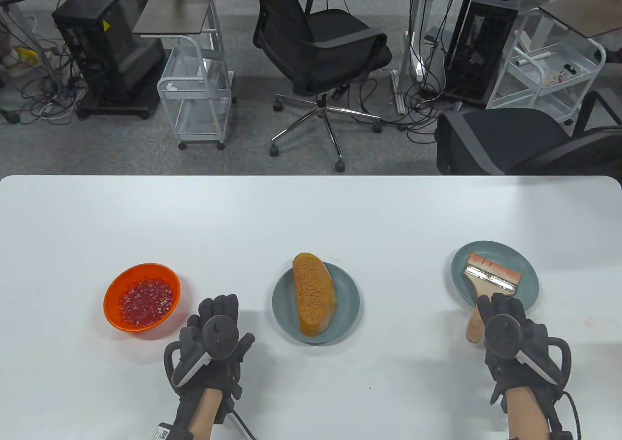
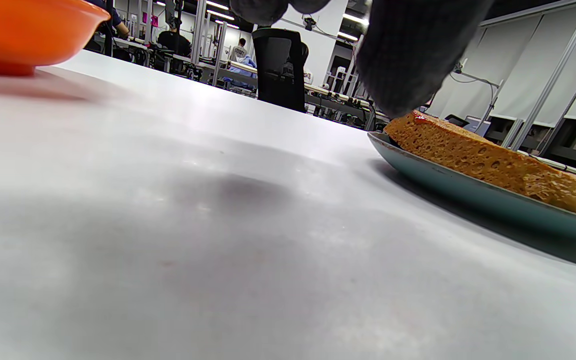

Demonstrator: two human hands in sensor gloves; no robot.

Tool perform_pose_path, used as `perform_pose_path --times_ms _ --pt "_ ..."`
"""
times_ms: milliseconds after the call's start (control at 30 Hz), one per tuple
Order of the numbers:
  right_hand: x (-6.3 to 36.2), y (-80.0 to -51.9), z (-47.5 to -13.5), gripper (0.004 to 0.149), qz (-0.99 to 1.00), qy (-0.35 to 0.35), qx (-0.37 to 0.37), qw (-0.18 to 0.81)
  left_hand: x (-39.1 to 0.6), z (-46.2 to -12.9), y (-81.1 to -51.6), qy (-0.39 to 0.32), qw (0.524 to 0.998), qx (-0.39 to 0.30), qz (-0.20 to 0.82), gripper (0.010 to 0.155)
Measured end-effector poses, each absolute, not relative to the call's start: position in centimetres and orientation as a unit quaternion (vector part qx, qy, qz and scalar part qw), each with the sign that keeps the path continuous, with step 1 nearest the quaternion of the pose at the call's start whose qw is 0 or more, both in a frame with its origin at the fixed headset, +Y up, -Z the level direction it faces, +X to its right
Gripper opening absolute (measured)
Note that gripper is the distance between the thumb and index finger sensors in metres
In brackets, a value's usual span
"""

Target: Dip brush into ketchup and spread onto bread slice

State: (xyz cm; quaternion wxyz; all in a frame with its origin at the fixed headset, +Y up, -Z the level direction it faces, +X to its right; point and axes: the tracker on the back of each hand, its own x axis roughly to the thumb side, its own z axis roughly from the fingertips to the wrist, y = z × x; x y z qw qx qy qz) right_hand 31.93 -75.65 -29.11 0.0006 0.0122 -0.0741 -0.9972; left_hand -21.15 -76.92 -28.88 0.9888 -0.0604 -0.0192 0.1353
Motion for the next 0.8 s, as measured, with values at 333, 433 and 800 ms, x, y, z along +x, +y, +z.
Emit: perform_pose_path --times_ms 333,433,800 --pt "31.7 -76.3 -29.1 0.064 -0.999 -0.045 -0.012 -0.013 -21.2 -28.8 -77.1 -0.026 0.988 -0.069 0.138 0.079" --pt "32.1 -75.5 -28.9 0.058 -0.998 0.022 -0.015 -0.06 -21.3 -28.8 -77.1 -0.026 0.986 -0.069 0.147 0.079" --pt "32.0 -71.6 -27.5 0.048 -0.961 0.187 -0.044 -0.197 -21.8 -28.6 -76.4 -0.028 0.983 -0.062 0.17 0.077"
